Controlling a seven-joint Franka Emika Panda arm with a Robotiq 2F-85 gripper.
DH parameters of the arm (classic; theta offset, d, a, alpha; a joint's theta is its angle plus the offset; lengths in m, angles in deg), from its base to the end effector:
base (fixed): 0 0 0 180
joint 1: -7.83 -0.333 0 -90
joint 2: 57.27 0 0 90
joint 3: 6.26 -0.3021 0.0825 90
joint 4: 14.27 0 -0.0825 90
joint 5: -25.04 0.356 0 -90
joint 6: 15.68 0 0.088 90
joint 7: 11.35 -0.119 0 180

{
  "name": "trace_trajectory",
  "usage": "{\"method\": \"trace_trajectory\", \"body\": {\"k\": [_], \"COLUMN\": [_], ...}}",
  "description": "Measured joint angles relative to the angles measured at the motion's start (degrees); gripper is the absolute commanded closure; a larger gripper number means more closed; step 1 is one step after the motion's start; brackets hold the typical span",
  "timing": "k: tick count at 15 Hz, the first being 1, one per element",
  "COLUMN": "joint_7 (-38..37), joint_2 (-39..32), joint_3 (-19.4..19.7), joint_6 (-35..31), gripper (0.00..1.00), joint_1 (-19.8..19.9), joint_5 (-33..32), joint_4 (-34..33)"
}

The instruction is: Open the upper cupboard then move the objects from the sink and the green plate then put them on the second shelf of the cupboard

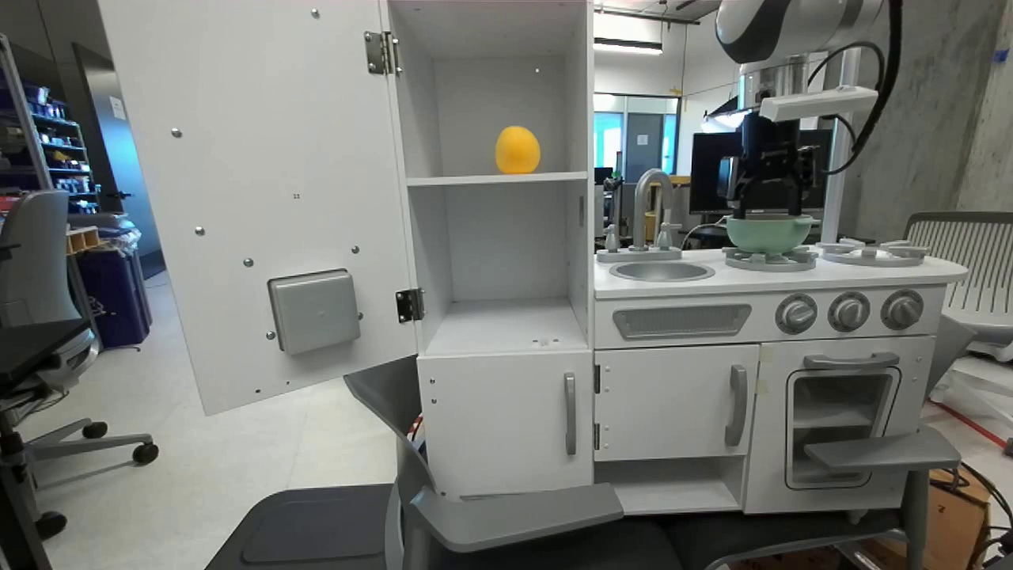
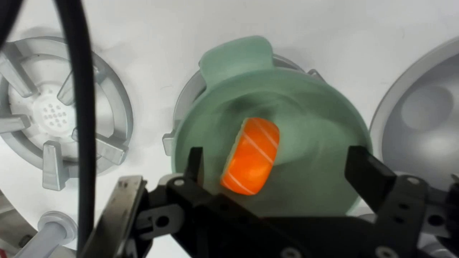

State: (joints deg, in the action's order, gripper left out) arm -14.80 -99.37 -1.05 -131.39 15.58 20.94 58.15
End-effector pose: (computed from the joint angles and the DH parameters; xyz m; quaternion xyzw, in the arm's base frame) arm 0.6966 -0.1495 0.3140 0.9913 -0.1155 0.0064 0.0634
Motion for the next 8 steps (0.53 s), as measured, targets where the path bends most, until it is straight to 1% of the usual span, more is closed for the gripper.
{"method": "trace_trajectory", "body": {"k": [8], "joint_7": [0.0], "joint_2": [-1.0], "joint_3": [0.0], "joint_6": [0.1], "gripper": [0.0], "joint_1": [-0.1], "joint_5": [0.0], "joint_4": [-0.2]}}
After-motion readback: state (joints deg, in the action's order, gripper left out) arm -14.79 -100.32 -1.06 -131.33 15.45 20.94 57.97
